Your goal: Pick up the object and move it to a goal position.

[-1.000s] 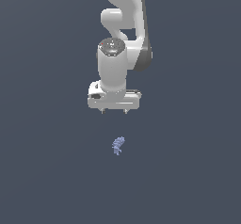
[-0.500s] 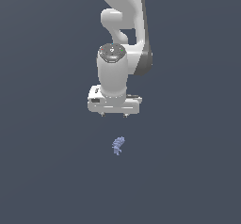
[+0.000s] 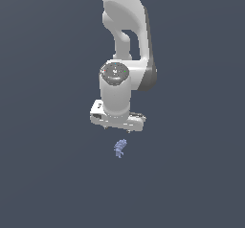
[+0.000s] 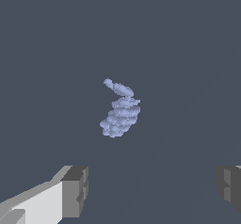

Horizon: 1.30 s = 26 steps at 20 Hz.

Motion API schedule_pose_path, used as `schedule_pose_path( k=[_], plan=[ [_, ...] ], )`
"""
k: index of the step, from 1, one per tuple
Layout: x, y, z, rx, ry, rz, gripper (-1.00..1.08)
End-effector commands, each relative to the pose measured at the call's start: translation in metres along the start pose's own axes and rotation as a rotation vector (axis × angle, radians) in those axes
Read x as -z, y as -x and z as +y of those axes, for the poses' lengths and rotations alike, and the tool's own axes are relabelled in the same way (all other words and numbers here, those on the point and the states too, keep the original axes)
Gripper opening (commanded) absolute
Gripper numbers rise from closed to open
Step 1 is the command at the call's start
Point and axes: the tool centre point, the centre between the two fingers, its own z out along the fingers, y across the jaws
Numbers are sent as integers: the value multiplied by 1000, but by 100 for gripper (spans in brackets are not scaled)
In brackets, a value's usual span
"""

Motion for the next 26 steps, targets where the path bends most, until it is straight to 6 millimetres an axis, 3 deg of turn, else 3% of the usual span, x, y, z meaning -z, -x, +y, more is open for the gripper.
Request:
schedule_pose_path(
  k=[1,12,20,26],
  plan=[
    [-10,-11,-4,-40,-2,-4,100],
    [-38,-37,-15,-145,-7,-13,100],
    [-43,-39,-16,-153,-7,-15,100],
    [-68,-38,-16,-155,-8,-15,100]
  ],
)
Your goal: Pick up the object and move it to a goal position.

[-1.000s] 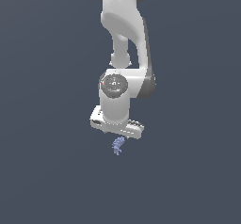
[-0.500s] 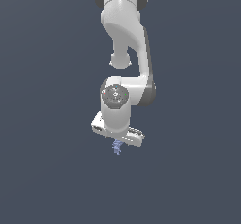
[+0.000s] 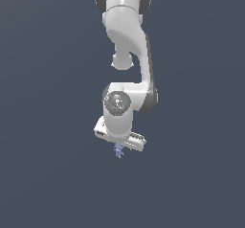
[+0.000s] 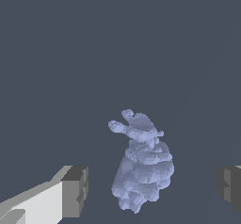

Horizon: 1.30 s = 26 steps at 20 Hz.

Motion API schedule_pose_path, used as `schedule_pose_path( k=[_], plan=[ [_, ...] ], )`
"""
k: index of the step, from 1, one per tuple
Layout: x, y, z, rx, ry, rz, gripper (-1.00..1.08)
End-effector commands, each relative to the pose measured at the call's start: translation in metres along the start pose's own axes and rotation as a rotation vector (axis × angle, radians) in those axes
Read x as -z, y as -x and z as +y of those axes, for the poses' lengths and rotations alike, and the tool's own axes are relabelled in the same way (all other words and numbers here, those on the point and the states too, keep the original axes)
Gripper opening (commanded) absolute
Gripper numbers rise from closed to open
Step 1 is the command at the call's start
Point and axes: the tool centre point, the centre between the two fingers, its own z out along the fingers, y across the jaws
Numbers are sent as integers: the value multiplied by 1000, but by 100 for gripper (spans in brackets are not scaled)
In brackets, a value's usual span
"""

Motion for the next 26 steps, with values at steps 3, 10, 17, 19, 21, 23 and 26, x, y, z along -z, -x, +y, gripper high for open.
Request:
schedule_pose_path(
  k=[3,10,17,19,21,23,26],
  plan=[
    [-25,1,0,-1,0,-1,100],
    [-32,0,0,-2,0,-1,100],
    [-32,0,0,-2,0,-1,-100],
    [-32,0,0,-2,0,-1,-100],
    [-32,0,0,-2,0,-1,-100],
    [-31,0,0,-2,0,-1,-100],
    [-26,0,3,-2,0,-1,-100]
  ],
)
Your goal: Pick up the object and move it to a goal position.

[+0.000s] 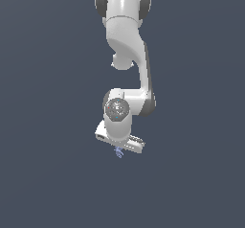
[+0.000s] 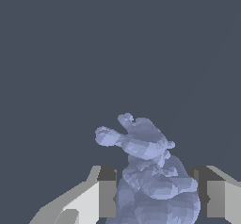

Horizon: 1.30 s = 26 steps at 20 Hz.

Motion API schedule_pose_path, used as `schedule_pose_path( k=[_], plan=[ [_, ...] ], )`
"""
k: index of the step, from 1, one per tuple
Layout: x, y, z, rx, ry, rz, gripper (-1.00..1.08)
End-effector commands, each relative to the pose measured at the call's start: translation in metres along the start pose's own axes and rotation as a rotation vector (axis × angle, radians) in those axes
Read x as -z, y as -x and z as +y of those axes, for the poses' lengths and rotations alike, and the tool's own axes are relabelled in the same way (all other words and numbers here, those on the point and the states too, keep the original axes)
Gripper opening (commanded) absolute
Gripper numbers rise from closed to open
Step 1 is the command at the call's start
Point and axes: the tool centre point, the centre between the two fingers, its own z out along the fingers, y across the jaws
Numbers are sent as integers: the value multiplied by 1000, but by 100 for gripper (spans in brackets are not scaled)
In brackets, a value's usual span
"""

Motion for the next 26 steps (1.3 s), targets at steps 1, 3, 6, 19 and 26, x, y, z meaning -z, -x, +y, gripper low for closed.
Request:
schedule_pose_path(
  k=[1,3,6,19,26],
  plan=[
    [6,0,3,0,0,1,-100],
    [12,1,7,0,0,1,-100],
    [26,2,15,0,0,1,-100],
    [143,13,82,-1,-1,1,-100],
    [216,19,124,-1,-2,1,-100]
  ],
)
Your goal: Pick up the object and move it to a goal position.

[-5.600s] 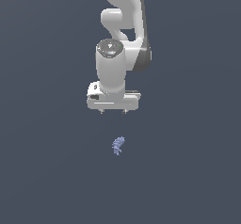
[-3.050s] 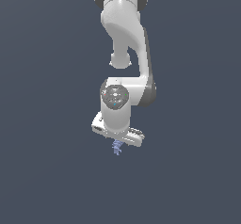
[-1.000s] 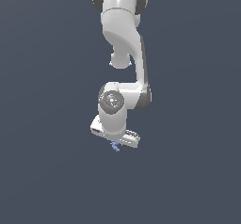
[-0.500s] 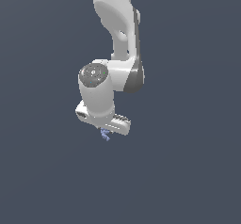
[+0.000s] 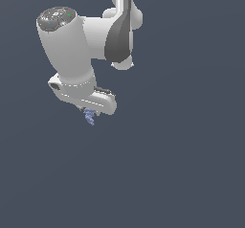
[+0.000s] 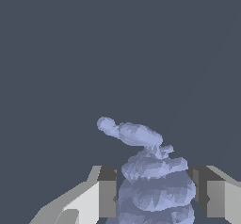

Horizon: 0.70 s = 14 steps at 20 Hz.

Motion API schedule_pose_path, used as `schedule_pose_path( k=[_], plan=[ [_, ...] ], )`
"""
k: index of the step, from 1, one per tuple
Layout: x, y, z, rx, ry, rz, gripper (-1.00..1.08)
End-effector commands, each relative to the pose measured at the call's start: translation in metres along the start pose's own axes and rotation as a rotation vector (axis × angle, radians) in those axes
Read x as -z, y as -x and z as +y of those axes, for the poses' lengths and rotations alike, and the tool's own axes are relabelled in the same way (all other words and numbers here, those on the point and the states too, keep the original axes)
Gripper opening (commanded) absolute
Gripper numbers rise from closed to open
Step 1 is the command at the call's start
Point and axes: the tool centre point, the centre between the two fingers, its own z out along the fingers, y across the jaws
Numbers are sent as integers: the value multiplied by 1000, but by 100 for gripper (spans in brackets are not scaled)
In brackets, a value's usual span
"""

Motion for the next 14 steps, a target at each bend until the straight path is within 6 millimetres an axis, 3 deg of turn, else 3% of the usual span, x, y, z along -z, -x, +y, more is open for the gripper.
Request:
schedule_pose_path(
  k=[1,8,14],
  plan=[
    [26,2,15,0,0,-1,-100],
    [89,5,50,0,0,0,-100],
    [119,5,66,1,1,0,-100]
  ],
)
